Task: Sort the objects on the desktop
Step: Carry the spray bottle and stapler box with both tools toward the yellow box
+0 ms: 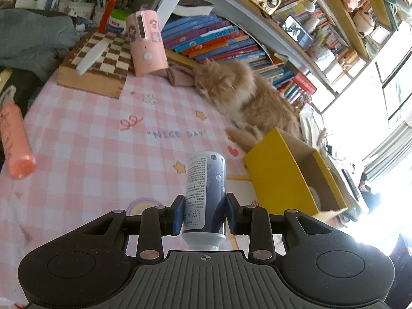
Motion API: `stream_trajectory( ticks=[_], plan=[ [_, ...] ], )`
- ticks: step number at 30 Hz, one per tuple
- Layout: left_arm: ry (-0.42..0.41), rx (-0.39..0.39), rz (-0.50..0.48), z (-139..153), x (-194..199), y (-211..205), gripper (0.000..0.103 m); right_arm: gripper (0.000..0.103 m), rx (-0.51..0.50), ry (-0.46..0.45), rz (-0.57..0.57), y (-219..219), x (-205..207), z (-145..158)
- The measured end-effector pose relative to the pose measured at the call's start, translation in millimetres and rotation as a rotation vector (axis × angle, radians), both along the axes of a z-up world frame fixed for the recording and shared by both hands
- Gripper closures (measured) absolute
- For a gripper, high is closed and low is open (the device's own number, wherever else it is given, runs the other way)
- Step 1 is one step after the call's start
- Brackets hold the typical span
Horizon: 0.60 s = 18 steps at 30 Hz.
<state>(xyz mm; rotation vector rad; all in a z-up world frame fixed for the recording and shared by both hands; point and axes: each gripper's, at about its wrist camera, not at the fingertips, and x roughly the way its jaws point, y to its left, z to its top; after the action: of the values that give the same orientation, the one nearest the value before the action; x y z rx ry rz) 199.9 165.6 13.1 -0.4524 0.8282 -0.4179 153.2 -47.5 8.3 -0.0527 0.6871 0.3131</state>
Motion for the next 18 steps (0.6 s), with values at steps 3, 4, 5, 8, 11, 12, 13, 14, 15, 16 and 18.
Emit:
stream_trajectory(
  ticks=[3, 4, 5, 8, 11, 12, 13, 14, 15, 16, 18],
  plan=[
    [0.017, -0.012, -0.019, -4.7, -10.7, 0.6, 0.072, 0.051, 0.003, 0.008, -0.028, -1.7, -13.1, -1.6],
    [0.022, -0.014, -0.027, -6.1, -14.3, -0.3, 0.072, 0.051, 0.004, 0.011, -0.04, -2.5, -17.8, -2.4],
    [0.028, -0.015, -0.037, -7.9, -18.0, -1.4, 0.072, 0.051, 0.006, 0.014, -0.051, -3.6, -21.7, -3.2],
    [0.043, -0.023, -0.066, -12.0, -27.3, -5.5, 0.072, 0.051, 0.002, 0.022, -0.079, -5.9, -34.2, -5.6],
    [0.05, -0.026, -0.091, -14.8, -34.8, -10.8, 0.072, 0.051, 0.003, 0.024, -0.106, -8.4, -43.8, -6.4],
    [0.051, -0.028, -0.098, -15.3, -36.8, -12.2, 0.072, 0.051, 0.003, 0.024, -0.114, -9.1, -47.1, -6.7],
    [0.052, -0.031, -0.105, -15.7, -39.0, -13.7, 0.072, 0.051, 0.004, 0.023, -0.123, -9.9, -50.6, -6.8],
    [0.052, -0.032, -0.11, -16.2, -41.0, -14.9, 0.072, 0.051, 0.004, 0.022, -0.13, -10.7, -53.7, -6.7],
    [0.051, -0.034, -0.114, -16.3, -42.4, -16.1, 0.072, 0.051, 0.004, 0.022, -0.137, -11.8, -56.6, -6.7],
    [0.049, -0.037, -0.12, -16.2, -44.4, -17.1, 0.072, 0.051, 0.005, 0.023, -0.143, -13.0, -59.0, -6.8],
    [0.046, -0.041, -0.125, -16.3, -47.8, -17.7, 0.072, 0.051, 0.011, 0.029, -0.159, -16.4, -63.4, -6.9]
  ],
)
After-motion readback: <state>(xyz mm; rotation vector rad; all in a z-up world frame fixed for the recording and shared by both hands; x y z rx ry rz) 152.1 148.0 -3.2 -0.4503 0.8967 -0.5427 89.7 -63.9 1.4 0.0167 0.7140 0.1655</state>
